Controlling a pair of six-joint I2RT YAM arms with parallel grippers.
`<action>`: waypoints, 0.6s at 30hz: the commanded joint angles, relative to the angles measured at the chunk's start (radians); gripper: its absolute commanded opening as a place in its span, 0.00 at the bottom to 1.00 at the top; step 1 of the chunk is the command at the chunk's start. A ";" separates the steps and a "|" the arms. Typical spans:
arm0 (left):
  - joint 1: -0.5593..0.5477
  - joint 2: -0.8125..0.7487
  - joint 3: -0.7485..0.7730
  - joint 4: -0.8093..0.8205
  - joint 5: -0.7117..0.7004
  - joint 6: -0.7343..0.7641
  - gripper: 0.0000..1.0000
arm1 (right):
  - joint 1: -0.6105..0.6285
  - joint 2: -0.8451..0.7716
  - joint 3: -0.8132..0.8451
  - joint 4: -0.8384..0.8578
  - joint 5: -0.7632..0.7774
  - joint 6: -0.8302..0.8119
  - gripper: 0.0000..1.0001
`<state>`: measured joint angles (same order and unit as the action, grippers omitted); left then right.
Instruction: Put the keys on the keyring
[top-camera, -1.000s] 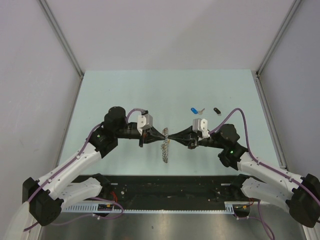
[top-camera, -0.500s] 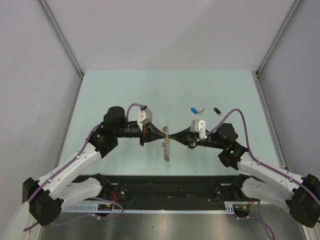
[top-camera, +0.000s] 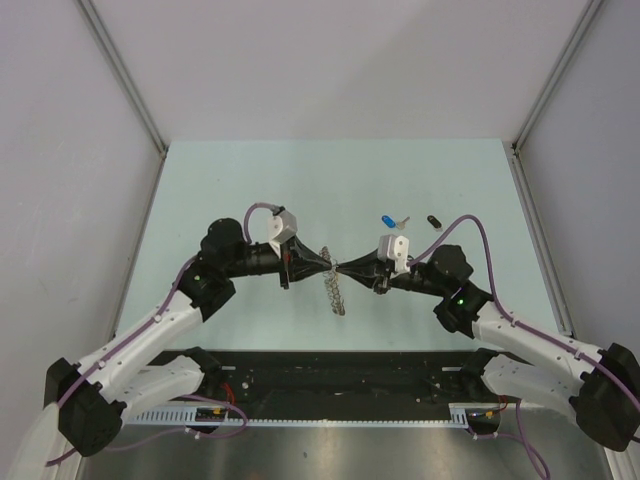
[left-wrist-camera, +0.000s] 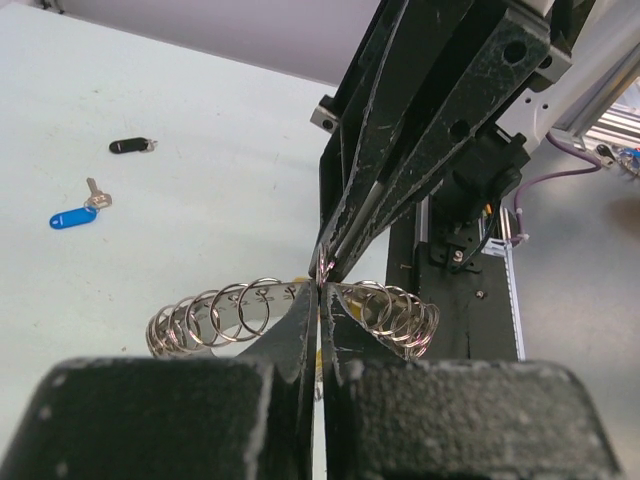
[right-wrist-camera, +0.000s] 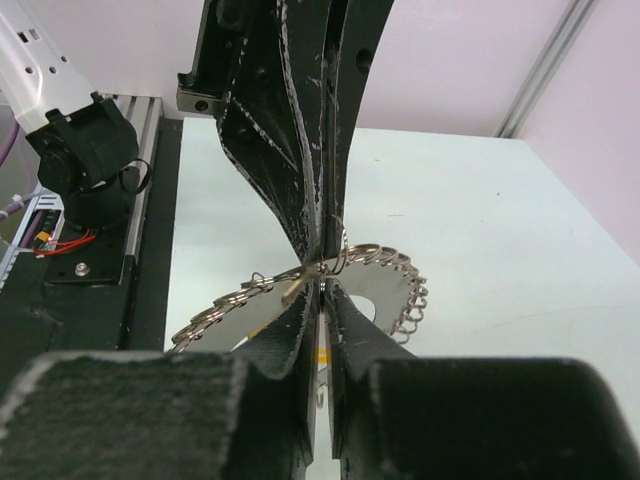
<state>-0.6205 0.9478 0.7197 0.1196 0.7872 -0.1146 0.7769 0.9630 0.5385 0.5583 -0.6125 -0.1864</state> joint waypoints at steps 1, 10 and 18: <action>0.004 -0.041 0.017 0.141 0.006 -0.022 0.00 | 0.005 0.011 0.023 -0.006 0.008 0.013 0.12; 0.004 -0.037 0.018 0.137 0.007 -0.014 0.00 | 0.007 0.010 0.021 -0.003 0.000 0.018 0.17; 0.004 -0.041 0.011 0.150 0.012 -0.014 0.00 | 0.005 0.029 0.023 0.012 -0.012 0.022 0.06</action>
<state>-0.6201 0.9413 0.7185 0.1486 0.7872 -0.1154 0.7773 0.9764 0.5388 0.5705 -0.6144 -0.1753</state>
